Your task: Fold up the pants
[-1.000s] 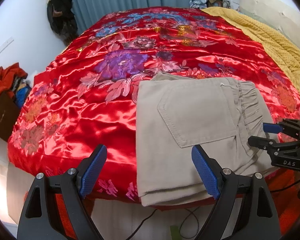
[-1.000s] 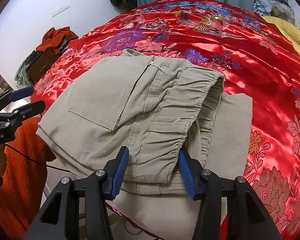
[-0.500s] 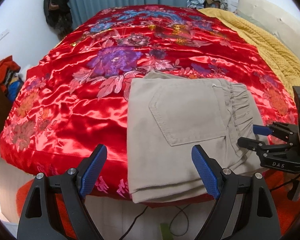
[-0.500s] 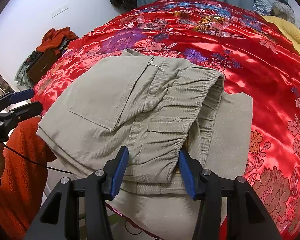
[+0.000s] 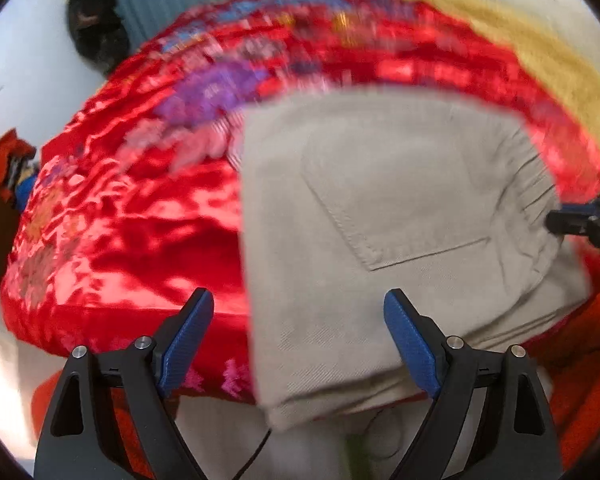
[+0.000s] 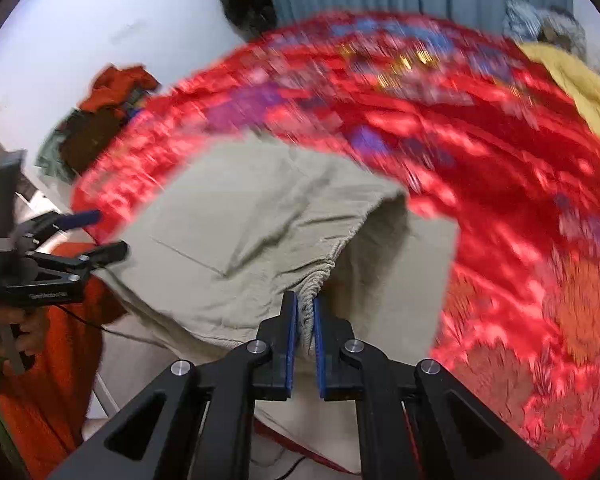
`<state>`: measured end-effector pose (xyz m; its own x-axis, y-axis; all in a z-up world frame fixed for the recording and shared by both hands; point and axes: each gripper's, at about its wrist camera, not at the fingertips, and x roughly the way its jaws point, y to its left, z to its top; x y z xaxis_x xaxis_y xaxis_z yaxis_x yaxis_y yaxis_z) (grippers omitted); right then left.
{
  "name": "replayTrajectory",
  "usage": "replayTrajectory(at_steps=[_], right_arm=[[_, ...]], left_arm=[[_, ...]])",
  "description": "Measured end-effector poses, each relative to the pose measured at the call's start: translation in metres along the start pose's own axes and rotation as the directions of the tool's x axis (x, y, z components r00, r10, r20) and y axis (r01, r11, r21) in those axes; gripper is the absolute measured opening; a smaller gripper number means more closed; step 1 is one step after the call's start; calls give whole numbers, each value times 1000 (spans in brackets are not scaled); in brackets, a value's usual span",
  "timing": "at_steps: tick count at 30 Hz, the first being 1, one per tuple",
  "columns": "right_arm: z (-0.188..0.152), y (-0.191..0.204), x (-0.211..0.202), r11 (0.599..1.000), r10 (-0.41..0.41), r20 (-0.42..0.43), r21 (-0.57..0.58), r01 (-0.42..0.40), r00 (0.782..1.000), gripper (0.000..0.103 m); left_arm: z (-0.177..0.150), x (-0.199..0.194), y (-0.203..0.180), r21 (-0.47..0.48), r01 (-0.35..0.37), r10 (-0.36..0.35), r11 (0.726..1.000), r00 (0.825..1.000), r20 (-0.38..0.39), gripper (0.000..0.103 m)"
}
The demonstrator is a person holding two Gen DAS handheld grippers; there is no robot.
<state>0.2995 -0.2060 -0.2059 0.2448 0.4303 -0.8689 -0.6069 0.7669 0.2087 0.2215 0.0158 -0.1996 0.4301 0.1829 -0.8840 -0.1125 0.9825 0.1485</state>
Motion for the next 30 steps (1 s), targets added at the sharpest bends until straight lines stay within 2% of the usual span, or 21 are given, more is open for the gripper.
replayTrajectory(at_steps=[2,3,5,7,12,16,19,23,25,27,29,30], right_arm=[[-3,1,13,1000,11,-33,-14,-11,999,17],[-4,2,10,999,22,-17,-26,-23,1000,21],[-4,0,-1,999,42,15,-27,-41,999,48],[-5,-6,-10,997,63,38,-35,-61,997,53],[-3,-10,11,992,115,-49,-44,-117,992,52],[0,-12,19,988,151,-90,-30,-154,985,41],[2,-18,13,983,181,-85,-9,-182,980,31],[3,-12,14,984,171,-107,-34,-175,980,33],[5,-16,29,984,178,-137,11,-178,974,35],[7,-17,35,985,171,-138,25,-169,976,32],[11,-7,27,991,132,-124,-16,-135,984,14],[13,-1,11,992,122,-96,-30,-126,988,13]], left_arm=[[-3,11,-2,0,6,-6,1000,1000,-18,88],[-4,9,-1,-8,11,-11,1000,1000,-12,88],[-4,6,1,-7,22,-22,1000,1000,-3,88],[-4,9,2,-10,28,-28,1000,1000,-6,88],[-5,9,-1,-10,34,-34,999,999,-4,88],[-5,13,1,-14,41,-41,999,999,-7,88],[-5,15,3,-30,53,-54,998,998,-15,89],[-5,18,1,-27,53,-53,998,998,-17,89],[-5,21,0,-21,54,-54,998,998,-16,89],[-3,17,2,-22,66,-67,998,998,-22,89],[1,6,8,-28,73,-73,997,997,-24,84],[4,-8,15,-39,76,-76,996,997,4,84]])
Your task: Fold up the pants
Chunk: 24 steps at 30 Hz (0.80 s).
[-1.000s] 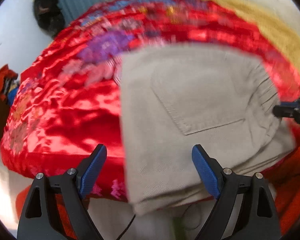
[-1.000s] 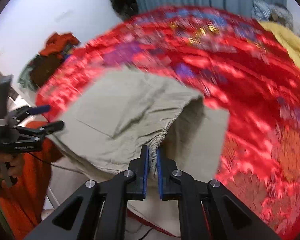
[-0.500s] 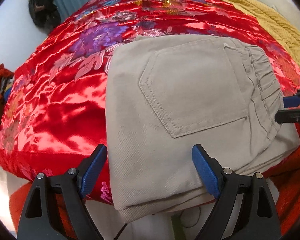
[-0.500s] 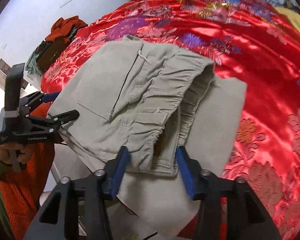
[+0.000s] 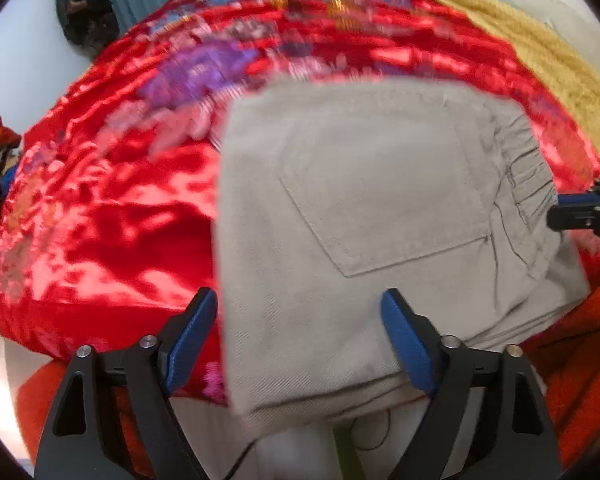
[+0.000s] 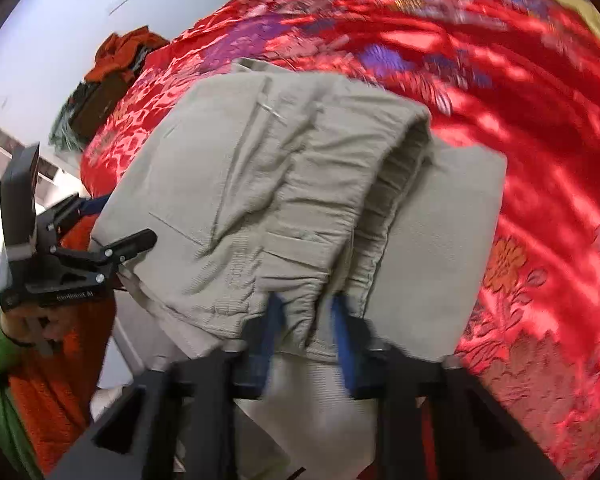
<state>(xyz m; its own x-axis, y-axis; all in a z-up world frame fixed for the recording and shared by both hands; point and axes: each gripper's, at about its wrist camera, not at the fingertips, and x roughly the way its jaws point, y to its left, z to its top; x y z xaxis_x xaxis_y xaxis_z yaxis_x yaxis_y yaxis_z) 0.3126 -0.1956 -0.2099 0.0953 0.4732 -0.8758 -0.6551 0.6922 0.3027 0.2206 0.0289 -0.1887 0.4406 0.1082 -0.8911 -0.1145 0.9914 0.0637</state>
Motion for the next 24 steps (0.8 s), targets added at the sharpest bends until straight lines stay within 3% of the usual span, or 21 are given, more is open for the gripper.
replayTrajectory(at_steps=[4,7,9,11,14,17,19,21,22,24], right_arm=[[-5,7,-61,1000,13,141,25,-16,990,11],[-25,-2,-78,997,-36,167,72,25,985,11],[-44,-17,-63,990,-55,129,134,37,990,11],[-67,-31,-29,977,-92,65,197,78,994,11],[-77,-31,-8,968,-143,64,219,125,988,12],[-73,-25,-6,964,-174,72,214,156,982,13],[-70,-22,-8,967,-190,60,186,176,980,14],[-68,-30,-19,967,-173,62,200,157,983,26],[-68,-34,-28,965,-163,74,221,143,984,38],[-72,-43,-49,959,-150,140,263,109,979,45]], left_arm=[[10,-51,15,-11,30,-28,999,995,99,84],[6,-60,13,12,33,-34,999,992,118,84],[0,-47,5,44,10,-14,999,995,99,84],[-10,-17,-8,106,-39,34,994,999,43,74],[-29,33,-23,206,-97,100,974,995,-3,69],[-26,31,-25,209,-104,104,972,994,11,70],[-18,13,-21,190,-74,73,979,997,14,71],[-11,-9,-7,134,-6,0,991,999,46,80],[-6,-21,4,92,36,-43,995,996,73,89],[3,-28,21,33,86,-89,996,992,89,92]])
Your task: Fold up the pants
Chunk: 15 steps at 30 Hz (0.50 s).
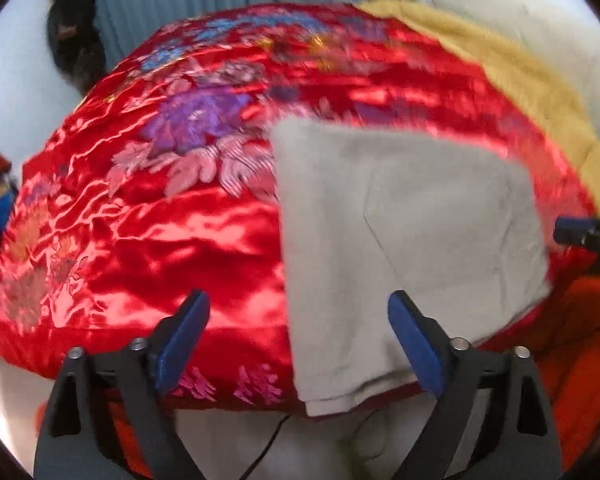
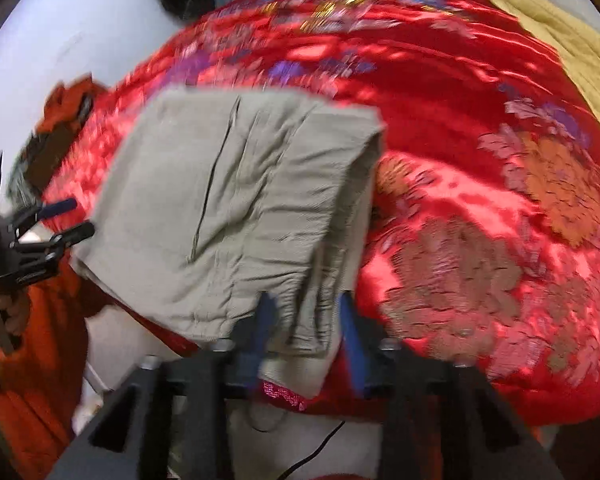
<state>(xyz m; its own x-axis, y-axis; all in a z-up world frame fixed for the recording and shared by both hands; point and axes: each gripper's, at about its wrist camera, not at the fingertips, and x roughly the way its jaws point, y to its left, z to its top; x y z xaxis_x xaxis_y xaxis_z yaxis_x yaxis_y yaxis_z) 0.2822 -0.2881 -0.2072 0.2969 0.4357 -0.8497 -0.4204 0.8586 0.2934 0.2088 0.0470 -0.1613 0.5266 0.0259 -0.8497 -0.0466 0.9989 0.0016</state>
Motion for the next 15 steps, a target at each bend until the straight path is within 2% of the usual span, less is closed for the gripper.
replayTrajectory(at_steps=[2,4,6,8,13,15], right_arm=[[7,-10,-16,998,44,62,47,-46,997,62],[12,-22,-19,989,97,104,106,-108,990,72],[15,-35,-4,967,165,96,178,-180,982,73],[18,-45,16,950,198,68,231,-208,978,73],[23,-59,70,896,313,5,332,-296,950,74],[29,-54,83,891,350,-31,318,-323,936,72]], left_arm=[[6,9,11,-39,32,-33,999,999,-24,92],[8,31,26,-97,58,-65,994,996,-64,92],[9,49,34,-139,86,-101,987,989,-109,90],[8,68,33,-165,124,-151,979,975,-164,90],[6,83,8,-118,183,-204,976,956,-208,89],[7,85,1,-131,204,-229,970,949,-218,65]])
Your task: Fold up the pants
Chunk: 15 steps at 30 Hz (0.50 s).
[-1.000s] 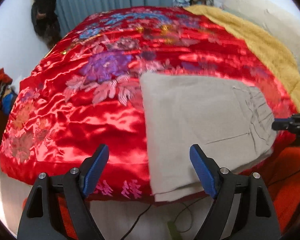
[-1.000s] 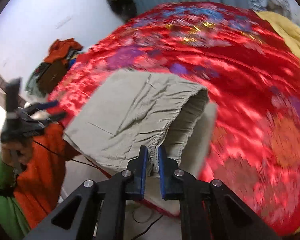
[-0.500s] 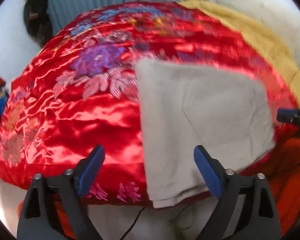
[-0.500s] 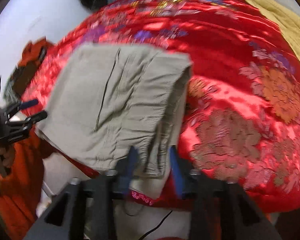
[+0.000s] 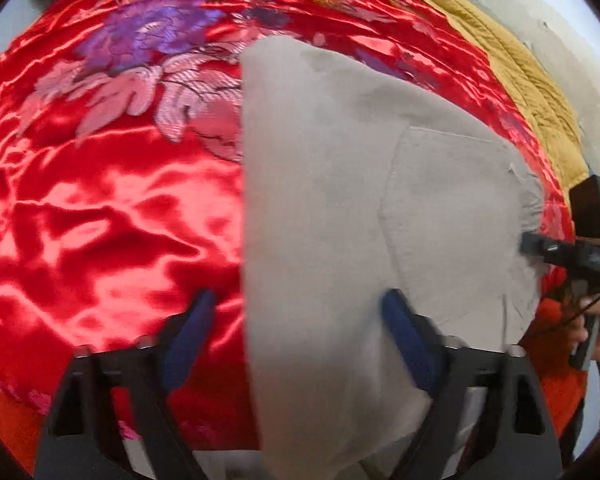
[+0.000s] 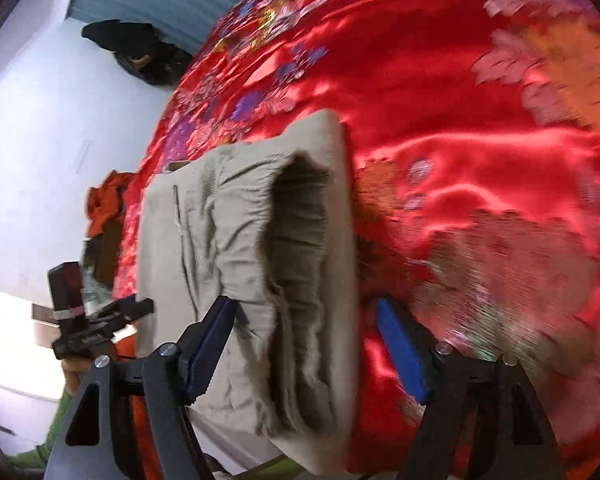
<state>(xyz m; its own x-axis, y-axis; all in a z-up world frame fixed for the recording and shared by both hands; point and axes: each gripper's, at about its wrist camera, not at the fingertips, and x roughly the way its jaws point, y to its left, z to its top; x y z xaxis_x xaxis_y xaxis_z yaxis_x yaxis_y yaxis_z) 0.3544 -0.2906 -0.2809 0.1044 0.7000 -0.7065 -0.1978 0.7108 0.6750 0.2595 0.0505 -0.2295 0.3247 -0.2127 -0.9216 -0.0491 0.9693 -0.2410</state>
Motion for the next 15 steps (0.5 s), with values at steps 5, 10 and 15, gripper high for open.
replayTrajectory(at_steps=[5,10,15], right_arm=[[-3,55,-4,956,-208,9,-209,205,978,31],[-40,141,-15,788,-376,137,-473,394,916,27],[-48,155,-30,813,-317,172,-456,361,933,26]], left_arm=[[-5,-28,-36,72,-137,133,988,989,56,18],[-20,-57,-59,109,-194,182,975,977,114,18],[-14,-87,-42,48,-141,131,989,978,162,18]])
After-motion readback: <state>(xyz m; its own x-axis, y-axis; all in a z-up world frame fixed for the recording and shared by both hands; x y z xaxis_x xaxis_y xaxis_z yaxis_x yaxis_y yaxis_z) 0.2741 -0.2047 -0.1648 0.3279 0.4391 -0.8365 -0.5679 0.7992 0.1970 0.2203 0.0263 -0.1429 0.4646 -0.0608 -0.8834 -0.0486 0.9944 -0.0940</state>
